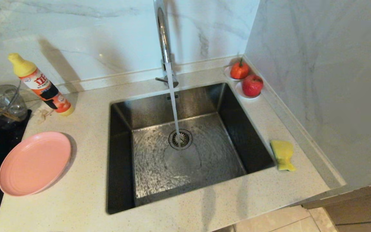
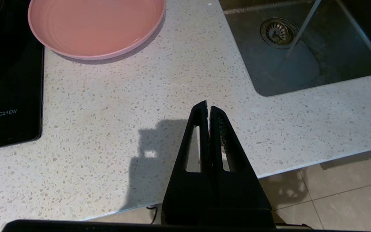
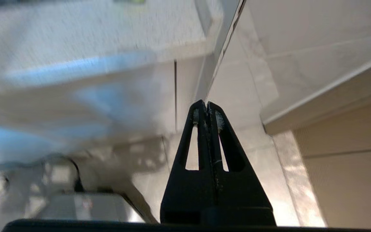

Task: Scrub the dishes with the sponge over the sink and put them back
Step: Turn off the faucet

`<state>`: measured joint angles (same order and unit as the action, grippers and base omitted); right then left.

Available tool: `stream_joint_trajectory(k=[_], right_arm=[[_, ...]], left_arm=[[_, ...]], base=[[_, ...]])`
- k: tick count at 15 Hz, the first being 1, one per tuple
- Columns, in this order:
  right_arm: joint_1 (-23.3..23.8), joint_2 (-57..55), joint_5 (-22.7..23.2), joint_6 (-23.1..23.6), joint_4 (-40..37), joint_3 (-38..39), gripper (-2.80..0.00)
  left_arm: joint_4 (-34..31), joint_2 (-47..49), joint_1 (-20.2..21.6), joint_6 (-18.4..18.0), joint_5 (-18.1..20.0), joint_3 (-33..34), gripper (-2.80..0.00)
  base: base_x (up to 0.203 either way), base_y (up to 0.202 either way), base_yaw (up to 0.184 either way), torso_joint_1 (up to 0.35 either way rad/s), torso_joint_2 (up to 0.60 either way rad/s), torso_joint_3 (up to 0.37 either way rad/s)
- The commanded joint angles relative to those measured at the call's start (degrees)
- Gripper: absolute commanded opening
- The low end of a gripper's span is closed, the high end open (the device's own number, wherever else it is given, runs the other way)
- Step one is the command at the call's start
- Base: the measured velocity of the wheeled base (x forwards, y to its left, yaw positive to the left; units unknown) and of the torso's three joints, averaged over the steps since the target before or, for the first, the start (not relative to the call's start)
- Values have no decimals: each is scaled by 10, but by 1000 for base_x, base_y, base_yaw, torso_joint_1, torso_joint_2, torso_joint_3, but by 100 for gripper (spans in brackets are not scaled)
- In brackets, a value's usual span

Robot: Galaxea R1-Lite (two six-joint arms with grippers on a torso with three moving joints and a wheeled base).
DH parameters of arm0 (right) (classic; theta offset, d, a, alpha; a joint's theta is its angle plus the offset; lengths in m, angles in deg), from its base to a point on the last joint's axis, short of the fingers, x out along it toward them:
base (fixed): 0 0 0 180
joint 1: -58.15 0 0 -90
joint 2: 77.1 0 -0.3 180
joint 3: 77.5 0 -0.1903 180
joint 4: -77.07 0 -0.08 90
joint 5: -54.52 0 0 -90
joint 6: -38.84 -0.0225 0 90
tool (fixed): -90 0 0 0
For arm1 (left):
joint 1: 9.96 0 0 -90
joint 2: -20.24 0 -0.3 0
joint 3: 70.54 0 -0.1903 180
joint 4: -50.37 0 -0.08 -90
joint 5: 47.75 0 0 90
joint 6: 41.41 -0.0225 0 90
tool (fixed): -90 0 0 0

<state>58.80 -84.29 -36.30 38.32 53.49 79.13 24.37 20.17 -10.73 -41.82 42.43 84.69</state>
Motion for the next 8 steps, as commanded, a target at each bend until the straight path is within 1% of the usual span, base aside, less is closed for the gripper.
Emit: stream_joint_trajectory(k=[1,3,8], right_arm=[[-2,47,-1,-3,2,1,-280],[-2,70,-1,-8,1,0,-280],[-2,70,-1,-7,1,0,-280]], left_arm=[[0,-1,0,0,0,0,-280],[0,-2,0,0,0,0,-280],[0,-2,0,0,0,0,-280]], base=[[0,0,0,0,0,0],[0,0,0,0,0,0],[0,0,0,0,0,0]])
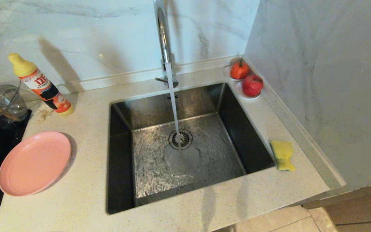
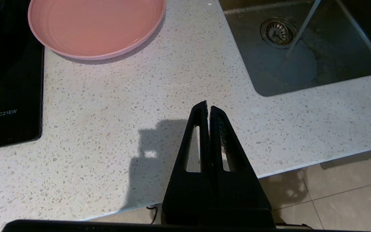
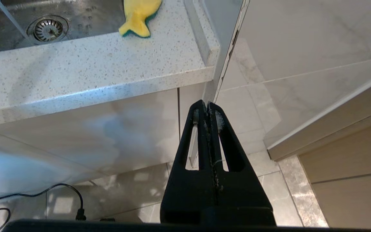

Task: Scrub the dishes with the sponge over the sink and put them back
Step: Turn off the faucet

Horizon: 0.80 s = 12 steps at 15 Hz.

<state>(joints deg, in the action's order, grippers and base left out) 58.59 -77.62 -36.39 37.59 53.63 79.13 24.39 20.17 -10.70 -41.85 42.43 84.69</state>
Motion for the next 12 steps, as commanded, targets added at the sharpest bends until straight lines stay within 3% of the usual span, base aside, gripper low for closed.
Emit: stream_joint_trajectory(k=[1,12], right_arm=[[0,3,0,0,0,1,-280],[0,3,0,0,0,0,-280]], left_arm=[[0,-1,0,0,0,0,-280],[0,-1,0,-5,1,0,-280]], base=[[0,0,0,0,0,0],[0,0,0,0,0,0]])
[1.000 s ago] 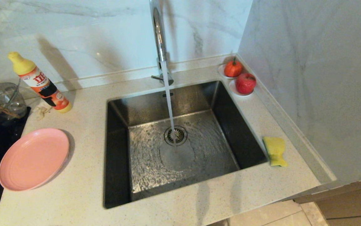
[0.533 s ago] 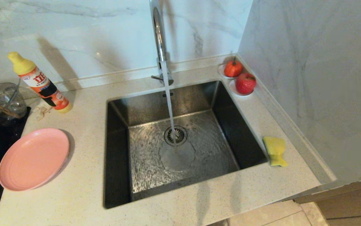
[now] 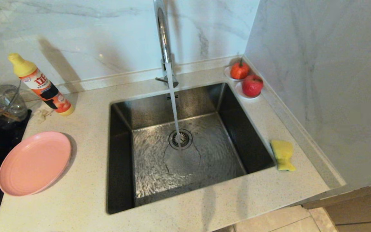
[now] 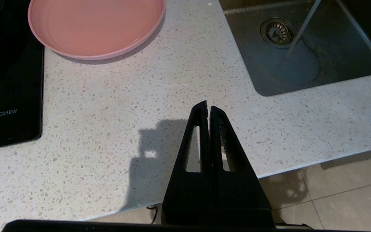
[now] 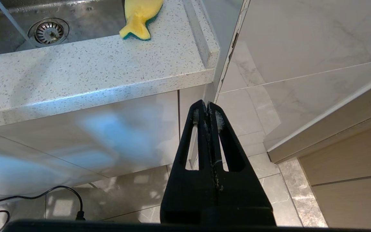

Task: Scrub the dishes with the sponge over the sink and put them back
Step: Turn off the faucet

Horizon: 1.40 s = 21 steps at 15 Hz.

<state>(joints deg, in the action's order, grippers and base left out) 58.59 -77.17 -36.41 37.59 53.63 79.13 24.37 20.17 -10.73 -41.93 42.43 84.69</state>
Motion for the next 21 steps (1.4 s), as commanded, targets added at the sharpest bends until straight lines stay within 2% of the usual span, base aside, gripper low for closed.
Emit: stream_joint_trajectory(k=[1,10,11,13,17,21], right_arm=[[0,-1,0,0,0,0,-280],[0,-1,0,0,0,1,-280],[0,-1,0,0,0,1,-280],[0,-1,0,0,0,1,-280],[0,-1,0,0,0,0,-280],[0,-1,0,0,0,0,-280]], left_arm=[[0,-1,1,-7,2,1,-280],[-12,0,1,-3,-2,-16,-280],[-18,9,1,-3,-4,-48,-280],[-42,69,0,0,-3,-158,-280],[-74,315,-1,36,9,-363,-280],[-113,592,-6,105,43,-542,-280]], base=[[0,0,0,0,0,0],[0,0,0,0,0,0],[0,0,0,0,0,0],[0,0,0,0,0,0],[0,0,0,0,0,0],[0,0,0,0,0,0]])
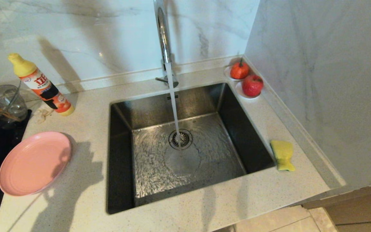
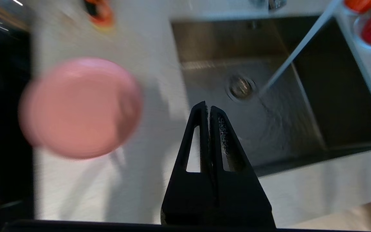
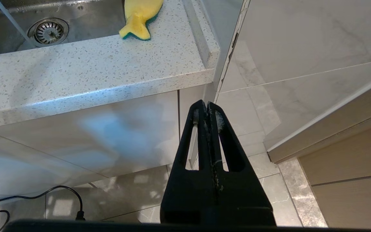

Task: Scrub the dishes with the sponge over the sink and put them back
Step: Turn off the faucet

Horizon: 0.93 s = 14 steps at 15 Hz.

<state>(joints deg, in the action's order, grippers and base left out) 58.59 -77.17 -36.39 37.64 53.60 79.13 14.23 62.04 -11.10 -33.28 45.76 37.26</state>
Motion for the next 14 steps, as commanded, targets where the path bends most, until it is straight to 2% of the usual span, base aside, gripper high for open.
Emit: stream_joint_trajectory(k=[1,4,7,10,14], right_arm=[[0,-1,0,0,0,1,-280],[0,-1,-1,0,0,0,-280],[0,-1,-1,0,0,1,-280],[0,-1,0,0,0,1,-280],[0,-1,-1,0,0,1,-280]], left_arm=[[-29,236,-7,41,26,-111,-280],[-86,399,-43,132,90,-242,-280],[-112,488,-112,226,146,-304,-280],[-112,523,-134,258,184,-306,-280],[-111,538,-135,263,186,-304,-280]], base=[[0,0,0,0,0,0],[0,0,0,0,0,0],[0,0,0,0,0,0],[0,0,0,0,0,0],[0,0,0,0,0,0]])
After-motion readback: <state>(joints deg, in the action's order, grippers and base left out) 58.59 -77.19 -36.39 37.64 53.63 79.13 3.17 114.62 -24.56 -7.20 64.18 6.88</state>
